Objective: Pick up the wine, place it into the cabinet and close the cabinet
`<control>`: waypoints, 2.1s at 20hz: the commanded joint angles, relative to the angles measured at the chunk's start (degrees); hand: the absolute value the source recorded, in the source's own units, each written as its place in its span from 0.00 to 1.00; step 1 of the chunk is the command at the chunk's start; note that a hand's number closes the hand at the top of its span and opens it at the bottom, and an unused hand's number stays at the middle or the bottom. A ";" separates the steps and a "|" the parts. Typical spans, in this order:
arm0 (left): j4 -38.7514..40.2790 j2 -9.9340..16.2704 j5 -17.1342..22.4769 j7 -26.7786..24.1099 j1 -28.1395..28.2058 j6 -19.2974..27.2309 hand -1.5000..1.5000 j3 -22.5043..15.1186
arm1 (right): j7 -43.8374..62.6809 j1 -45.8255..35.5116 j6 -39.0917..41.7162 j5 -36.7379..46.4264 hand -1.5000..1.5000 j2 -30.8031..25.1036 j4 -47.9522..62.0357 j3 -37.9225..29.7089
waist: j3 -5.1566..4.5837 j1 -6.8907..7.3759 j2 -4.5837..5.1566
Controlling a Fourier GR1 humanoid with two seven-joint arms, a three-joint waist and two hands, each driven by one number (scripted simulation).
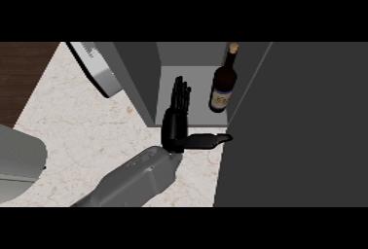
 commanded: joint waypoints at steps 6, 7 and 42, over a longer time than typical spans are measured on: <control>-20.70 10.11 -8.19 6.70 7.84 1.95 0.00 -0.77 | 0.82 0.29 0.17 -0.95 0.00 -1.07 -0.62 -1.76 | 0.03 0.33 -0.09; -17.31 10.50 -9.95 5.70 8.88 -2.10 0.00 -0.57 | 0.48 2.20 -1.47 4.35 0.00 0.90 -3.29 3.03 | 0.00 -0.01 -0.01; -56.26 56.44 -4.97 1.60 53.21 -28.90 0.00 20.40 | 15.55 -1.83 -1.09 4.63 1.00 1.59 -5.60 43.28 | -0.27 1.55 -0.70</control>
